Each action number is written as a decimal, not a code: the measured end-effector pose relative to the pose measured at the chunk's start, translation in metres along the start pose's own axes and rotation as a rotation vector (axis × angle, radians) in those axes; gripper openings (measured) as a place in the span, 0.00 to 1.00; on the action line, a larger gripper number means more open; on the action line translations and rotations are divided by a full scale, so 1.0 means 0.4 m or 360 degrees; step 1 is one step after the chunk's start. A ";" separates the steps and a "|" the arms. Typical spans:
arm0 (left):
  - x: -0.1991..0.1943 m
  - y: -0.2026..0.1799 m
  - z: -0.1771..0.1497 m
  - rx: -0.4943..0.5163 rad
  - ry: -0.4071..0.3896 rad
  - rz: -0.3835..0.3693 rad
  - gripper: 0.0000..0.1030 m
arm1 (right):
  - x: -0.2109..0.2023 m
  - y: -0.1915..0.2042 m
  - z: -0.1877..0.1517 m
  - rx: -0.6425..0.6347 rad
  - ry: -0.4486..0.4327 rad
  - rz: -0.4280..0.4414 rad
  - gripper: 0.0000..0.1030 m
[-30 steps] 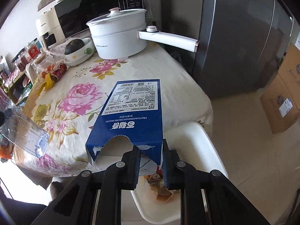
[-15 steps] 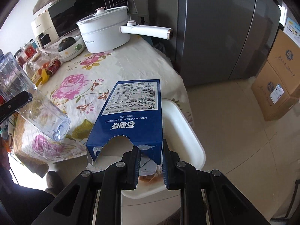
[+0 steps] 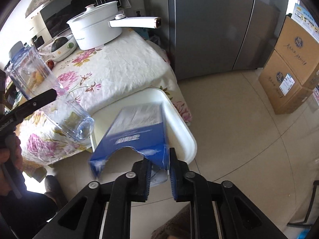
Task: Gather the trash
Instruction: 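Open the left tool to drop the bottle while the right tool releases the box into the bin, then move both tools back over the table toward the yellow bag and red can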
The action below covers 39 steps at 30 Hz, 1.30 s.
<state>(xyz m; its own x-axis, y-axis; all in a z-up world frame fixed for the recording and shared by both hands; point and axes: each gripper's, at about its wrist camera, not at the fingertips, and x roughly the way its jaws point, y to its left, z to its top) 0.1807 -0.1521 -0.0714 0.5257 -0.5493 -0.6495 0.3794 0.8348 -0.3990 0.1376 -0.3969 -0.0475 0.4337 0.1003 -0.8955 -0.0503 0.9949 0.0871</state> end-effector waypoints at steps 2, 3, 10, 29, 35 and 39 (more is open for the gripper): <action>0.019 0.003 0.000 -0.0002 0.0012 -0.0008 0.63 | 0.000 -0.006 -0.002 0.0003 0.0002 -0.0001 0.08; 0.027 0.000 -0.003 0.0002 0.0019 -0.0011 0.63 | 0.002 -0.007 -0.002 0.0001 0.0005 -0.0006 0.08; 0.068 0.002 -0.012 -0.0061 0.0100 0.0063 0.74 | 0.002 -0.017 -0.003 0.0010 0.0007 0.0000 0.08; 0.019 0.020 -0.013 -0.0067 0.0100 0.0172 0.93 | 0.020 0.019 0.024 0.0029 0.0034 0.0024 0.09; -0.024 0.046 -0.006 -0.0042 0.0061 0.0348 0.99 | 0.023 0.055 0.047 0.0031 0.0014 -0.0004 0.51; -0.056 0.079 -0.002 -0.0069 0.0038 0.0446 0.99 | 0.020 0.084 0.064 0.0043 -0.0018 0.0007 0.62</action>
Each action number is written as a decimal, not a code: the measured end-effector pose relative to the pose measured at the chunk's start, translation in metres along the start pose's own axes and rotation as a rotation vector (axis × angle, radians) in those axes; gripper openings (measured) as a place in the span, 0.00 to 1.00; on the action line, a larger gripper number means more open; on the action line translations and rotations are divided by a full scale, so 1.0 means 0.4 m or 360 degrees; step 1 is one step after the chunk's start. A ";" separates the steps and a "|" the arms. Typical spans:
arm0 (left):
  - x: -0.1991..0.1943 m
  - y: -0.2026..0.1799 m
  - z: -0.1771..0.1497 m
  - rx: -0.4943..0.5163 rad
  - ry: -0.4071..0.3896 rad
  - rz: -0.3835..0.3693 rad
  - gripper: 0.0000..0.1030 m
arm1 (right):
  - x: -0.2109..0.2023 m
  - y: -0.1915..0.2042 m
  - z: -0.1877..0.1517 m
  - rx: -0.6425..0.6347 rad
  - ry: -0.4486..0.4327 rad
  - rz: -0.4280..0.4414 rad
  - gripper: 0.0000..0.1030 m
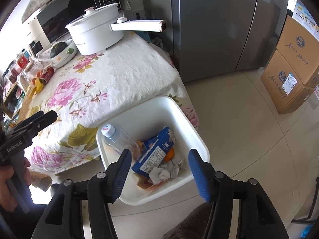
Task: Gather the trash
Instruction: 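Move both tools back over the table toward the yellow bag and red can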
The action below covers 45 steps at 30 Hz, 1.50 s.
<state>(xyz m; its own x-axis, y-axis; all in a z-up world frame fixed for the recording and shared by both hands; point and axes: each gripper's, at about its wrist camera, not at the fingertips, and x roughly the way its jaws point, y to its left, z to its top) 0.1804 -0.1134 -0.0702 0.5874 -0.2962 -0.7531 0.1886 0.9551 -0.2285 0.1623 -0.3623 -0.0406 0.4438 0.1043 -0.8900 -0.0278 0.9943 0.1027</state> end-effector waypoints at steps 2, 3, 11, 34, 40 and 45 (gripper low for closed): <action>-0.011 0.021 0.002 -0.0005 0.0000 0.0036 0.99 | 0.002 0.018 0.008 -0.0011 -0.0009 -0.0005 0.66; -0.016 0.030 0.003 -0.0007 0.0000 0.0053 0.99 | 0.004 0.028 0.012 -0.0020 -0.0012 -0.0009 0.67; -0.073 0.131 0.005 -0.0099 0.0016 0.0140 0.99 | 0.017 0.116 0.044 -0.0075 -0.0043 -0.0013 0.72; -0.228 0.517 -0.036 -0.0295 0.0010 0.0404 0.99 | 0.118 0.453 0.092 -0.0227 -0.0048 0.0098 0.81; -0.178 0.639 -0.042 -0.0256 0.0064 0.0489 0.99 | 0.189 0.540 0.104 -0.0267 -0.0018 0.0094 0.81; -0.104 0.742 -0.007 -0.0270 0.0088 0.0466 0.99 | 0.240 0.594 0.127 -0.0335 -0.0024 0.0076 0.81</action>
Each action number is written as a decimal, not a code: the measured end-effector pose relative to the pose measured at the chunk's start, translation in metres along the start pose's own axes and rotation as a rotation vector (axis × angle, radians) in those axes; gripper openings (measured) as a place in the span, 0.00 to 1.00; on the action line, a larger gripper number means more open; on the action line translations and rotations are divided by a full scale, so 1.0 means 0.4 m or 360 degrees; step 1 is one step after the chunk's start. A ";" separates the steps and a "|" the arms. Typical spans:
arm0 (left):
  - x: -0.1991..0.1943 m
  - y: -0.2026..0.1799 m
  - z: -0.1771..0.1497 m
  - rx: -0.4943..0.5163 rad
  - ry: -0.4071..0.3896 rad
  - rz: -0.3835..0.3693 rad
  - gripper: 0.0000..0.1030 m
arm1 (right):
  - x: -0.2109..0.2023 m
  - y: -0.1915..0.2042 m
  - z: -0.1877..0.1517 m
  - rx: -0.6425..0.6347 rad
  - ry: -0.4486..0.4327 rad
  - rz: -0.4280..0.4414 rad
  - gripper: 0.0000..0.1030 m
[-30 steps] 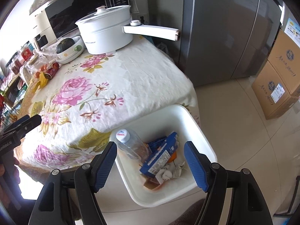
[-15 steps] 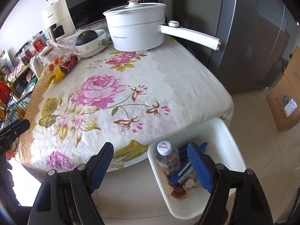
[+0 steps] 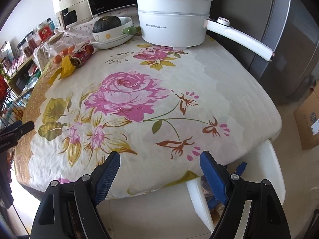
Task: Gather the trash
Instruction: 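Move both tools back over the table toward the yellow bag and red can, then grasp the yellow snack bag with the left tool while the right tool grasps the red can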
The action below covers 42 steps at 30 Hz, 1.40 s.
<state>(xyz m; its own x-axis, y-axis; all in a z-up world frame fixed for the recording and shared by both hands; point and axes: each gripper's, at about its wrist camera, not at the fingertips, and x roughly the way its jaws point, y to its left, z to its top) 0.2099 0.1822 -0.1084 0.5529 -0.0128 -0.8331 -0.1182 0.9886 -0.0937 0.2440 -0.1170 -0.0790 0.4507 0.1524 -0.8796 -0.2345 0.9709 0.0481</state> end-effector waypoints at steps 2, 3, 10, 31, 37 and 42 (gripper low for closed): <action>0.032 0.017 0.040 -0.0028 -0.0012 -0.0018 0.99 | 0.018 0.010 0.017 -0.0016 -0.0004 -0.0003 0.81; 0.048 0.023 0.064 -0.0045 -0.0029 -0.0031 0.99 | 0.024 0.013 0.025 -0.0020 -0.0010 -0.0006 0.81; 0.163 0.040 0.210 -0.0233 -0.0198 -0.0126 0.99 | 0.074 0.021 0.073 -0.0024 -0.0025 -0.0007 0.81; 0.236 0.132 0.253 -0.0262 -0.0295 -0.0263 0.57 | 0.173 0.200 0.225 -0.0150 -0.0080 0.0099 0.81; 0.168 0.226 0.177 -0.0287 -0.0312 -0.0257 0.57 | 0.243 0.336 0.341 -0.0051 -0.0185 0.0205 0.81; 0.129 0.276 0.130 -0.0267 -0.0318 -0.0265 0.57 | 0.318 0.473 0.432 -0.0102 -0.0209 0.0223 0.81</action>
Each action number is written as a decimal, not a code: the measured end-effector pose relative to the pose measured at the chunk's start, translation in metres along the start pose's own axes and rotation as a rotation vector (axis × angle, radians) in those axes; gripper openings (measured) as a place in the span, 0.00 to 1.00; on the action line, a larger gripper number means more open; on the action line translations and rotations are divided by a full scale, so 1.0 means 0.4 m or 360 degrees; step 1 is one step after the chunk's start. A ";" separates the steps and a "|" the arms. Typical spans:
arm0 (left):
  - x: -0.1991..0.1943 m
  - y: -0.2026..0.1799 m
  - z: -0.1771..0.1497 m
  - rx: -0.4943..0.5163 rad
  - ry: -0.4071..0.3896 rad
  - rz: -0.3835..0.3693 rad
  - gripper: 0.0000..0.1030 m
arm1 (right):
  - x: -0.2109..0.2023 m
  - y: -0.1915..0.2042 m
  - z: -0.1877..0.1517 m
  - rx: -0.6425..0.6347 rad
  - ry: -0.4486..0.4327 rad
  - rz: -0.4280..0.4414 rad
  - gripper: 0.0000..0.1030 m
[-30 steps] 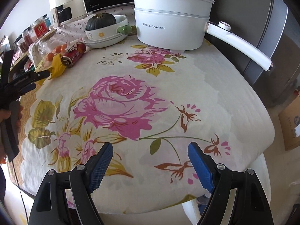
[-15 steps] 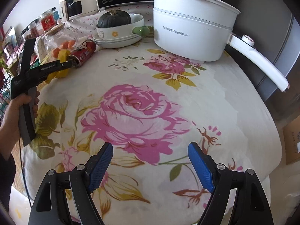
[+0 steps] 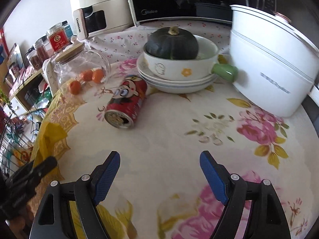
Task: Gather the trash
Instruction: 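Grasp the yellow snack bag with the left tool while the right tool grasps the red can, then carry the yellow bag and red can over the white bin with both tools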
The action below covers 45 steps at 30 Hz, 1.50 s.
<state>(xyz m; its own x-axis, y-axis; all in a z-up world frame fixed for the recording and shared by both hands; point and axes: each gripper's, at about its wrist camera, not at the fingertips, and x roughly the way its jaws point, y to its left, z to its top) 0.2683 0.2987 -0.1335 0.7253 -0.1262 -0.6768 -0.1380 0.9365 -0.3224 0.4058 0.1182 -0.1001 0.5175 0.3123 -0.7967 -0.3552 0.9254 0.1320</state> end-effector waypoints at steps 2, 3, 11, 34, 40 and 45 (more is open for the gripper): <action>-0.014 0.010 -0.009 0.0010 -0.0002 -0.0018 0.57 | 0.043 0.040 0.029 0.0001 0.0009 0.0015 0.81; -0.018 0.012 -0.012 0.0014 -0.0002 -0.0028 0.57 | 0.061 0.056 0.040 0.0003 0.0012 0.0020 0.81; -0.045 0.017 -0.025 0.0027 -0.0039 -0.0088 0.57 | 0.146 0.109 0.078 -0.0017 -0.0020 -0.0114 0.81; -0.116 -0.084 -0.077 -0.0022 0.0051 -0.0154 0.57 | -0.100 0.028 -0.069 -0.0250 0.0047 -0.0118 0.51; -0.165 -0.155 -0.096 0.0005 0.0071 -0.0175 0.57 | -0.219 -0.070 -0.130 -0.0246 0.0056 -0.0140 0.51; -0.212 -0.234 -0.114 0.0090 0.0080 -0.0175 0.57 | -0.304 -0.149 -0.185 -0.0215 0.0062 -0.0145 0.51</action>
<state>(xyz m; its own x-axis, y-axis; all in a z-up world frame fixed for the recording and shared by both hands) 0.1887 0.2067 -0.0761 0.6988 -0.2440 -0.6724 -0.0204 0.9328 -0.3598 0.3065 0.0091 -0.0546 0.5226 0.2177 -0.8243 -0.4113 0.9113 -0.0201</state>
